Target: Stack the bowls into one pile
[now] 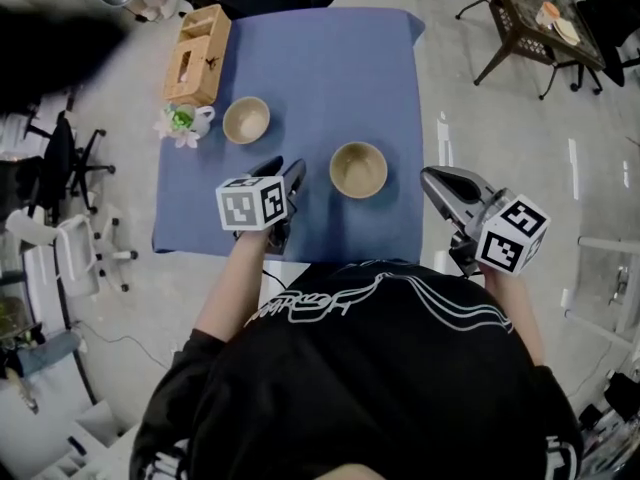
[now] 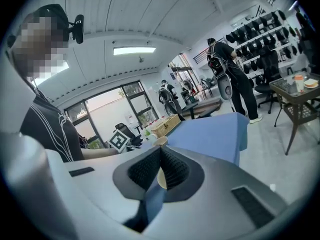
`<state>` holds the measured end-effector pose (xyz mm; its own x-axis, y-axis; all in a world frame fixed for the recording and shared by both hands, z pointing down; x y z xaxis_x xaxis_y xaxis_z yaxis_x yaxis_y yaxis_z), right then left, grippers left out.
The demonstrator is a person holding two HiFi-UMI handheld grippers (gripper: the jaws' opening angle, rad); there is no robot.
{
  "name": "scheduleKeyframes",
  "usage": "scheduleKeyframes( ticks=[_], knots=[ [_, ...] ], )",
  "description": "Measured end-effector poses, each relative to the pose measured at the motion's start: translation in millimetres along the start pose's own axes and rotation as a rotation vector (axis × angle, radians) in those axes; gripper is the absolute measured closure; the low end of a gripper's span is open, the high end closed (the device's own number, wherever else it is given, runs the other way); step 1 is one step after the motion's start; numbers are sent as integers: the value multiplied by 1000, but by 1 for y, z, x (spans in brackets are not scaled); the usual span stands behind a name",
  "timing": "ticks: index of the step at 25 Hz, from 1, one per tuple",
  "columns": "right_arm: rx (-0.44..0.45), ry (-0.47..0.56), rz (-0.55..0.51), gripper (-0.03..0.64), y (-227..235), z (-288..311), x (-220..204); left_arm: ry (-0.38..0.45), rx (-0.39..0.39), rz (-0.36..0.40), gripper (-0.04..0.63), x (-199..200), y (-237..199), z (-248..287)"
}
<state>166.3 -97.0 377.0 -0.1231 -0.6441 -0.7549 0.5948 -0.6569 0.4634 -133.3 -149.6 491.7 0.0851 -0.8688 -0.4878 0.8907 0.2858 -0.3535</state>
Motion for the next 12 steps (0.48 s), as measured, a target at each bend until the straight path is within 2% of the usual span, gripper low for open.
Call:
scheduleKeyframes(
  ticks=[12],
  knots=[
    [9, -20, 20, 591, -32, 69, 18, 36, 44, -90, 405, 12, -98, -40]
  ],
)
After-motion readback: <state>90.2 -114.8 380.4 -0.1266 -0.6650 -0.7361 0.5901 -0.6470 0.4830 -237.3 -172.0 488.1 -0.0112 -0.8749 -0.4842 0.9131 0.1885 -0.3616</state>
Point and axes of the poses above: the fingertips, and each gripper's own axes: z forward along the fingers, y to its right, x out of its top, the point moved 6 cm from there along -z, backward along the fingers, and after that the axes turned 12 degrees about -y, right-handed, at the moved point
